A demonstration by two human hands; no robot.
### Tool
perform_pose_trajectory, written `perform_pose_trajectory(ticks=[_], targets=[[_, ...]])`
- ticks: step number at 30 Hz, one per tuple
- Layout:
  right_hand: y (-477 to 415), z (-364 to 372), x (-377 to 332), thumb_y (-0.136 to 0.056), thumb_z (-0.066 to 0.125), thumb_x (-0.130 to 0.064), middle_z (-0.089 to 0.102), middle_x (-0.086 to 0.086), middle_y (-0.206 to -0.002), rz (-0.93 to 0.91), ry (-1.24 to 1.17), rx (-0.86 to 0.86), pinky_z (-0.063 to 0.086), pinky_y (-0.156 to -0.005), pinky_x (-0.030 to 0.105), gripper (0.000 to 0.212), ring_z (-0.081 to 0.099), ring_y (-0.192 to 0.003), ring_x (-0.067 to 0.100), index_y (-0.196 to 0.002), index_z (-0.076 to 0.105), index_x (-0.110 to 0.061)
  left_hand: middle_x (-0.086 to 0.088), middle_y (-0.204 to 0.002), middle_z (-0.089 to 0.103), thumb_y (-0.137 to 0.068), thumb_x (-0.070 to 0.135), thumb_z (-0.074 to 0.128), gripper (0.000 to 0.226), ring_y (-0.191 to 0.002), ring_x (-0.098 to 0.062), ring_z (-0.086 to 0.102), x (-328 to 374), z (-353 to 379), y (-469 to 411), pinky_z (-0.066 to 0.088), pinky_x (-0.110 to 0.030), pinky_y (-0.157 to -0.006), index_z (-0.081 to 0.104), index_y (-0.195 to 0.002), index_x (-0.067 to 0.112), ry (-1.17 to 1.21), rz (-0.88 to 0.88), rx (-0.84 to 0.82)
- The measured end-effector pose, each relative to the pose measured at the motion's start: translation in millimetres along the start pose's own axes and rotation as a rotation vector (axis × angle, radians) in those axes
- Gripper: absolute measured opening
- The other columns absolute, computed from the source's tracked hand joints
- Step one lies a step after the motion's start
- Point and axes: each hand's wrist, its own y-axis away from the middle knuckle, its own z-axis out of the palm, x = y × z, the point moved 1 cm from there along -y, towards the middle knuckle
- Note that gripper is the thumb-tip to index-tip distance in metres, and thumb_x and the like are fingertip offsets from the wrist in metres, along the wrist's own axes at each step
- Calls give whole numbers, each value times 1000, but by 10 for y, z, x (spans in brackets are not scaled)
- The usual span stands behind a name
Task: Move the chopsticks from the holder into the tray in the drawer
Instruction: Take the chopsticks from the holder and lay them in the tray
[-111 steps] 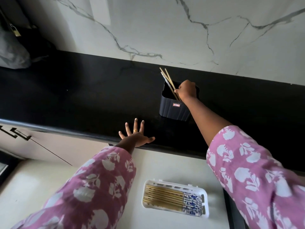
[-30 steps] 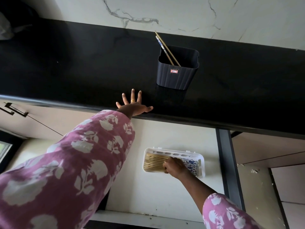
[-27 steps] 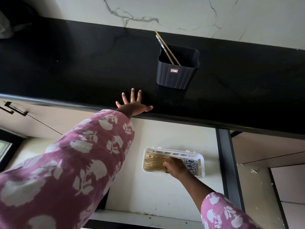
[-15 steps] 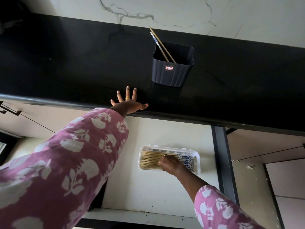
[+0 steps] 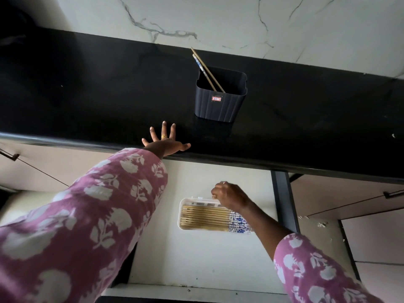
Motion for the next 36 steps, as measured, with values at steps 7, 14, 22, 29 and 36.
perform_pose_trajectory(ticks=[7,14,22,29,36], targets=[[-272,-952,53,-76,65,6,69,6,-65,-198,65,607,51,-57,28,19,65,-58,24,-64,70,-8,12,-157,-19,-80,76,38,88,-142,-34,-23,29,-31,69,-6,-63,-110,-7,-147,40,2,-4,-5],[-714,-1715,150,-72,78,-1,71,6,-66,-153,144,994,47,-68,25,12,67,-59,23,-65,69,-5,12,-156,-21,-80,74,39,89,-141,-34,-25,17,-34,39,-7,-63,-110,-8,-147,40,22,-4,-11],[-1334,-2063,320,-83,67,-13,71,19,-80,157,-153,765,49,-69,32,16,66,-75,31,-81,72,2,13,-156,-21,-79,74,40,90,-141,-34,-25,20,-25,-15,-7,-64,-108,-9,-147,41,21,-17,-30],[-1906,-2159,540,-85,67,-16,72,20,-102,432,-220,565,49,-94,33,23,62,-106,31,-102,71,0,14,-154,-25,-78,76,41,93,-141,-33,-26,10,-26,-47,-7,-64,-108,-12,-146,42,6,-26,-42],[-2301,-2148,660,-87,62,-7,53,24,-127,602,-195,430,46,-99,36,29,55,-116,36,-116,64,-3,14,-151,-34,-78,75,44,96,-139,-32,-31,10,-6,-68,-7,-64,-107,-17,-144,42,-2,-38,-45]])
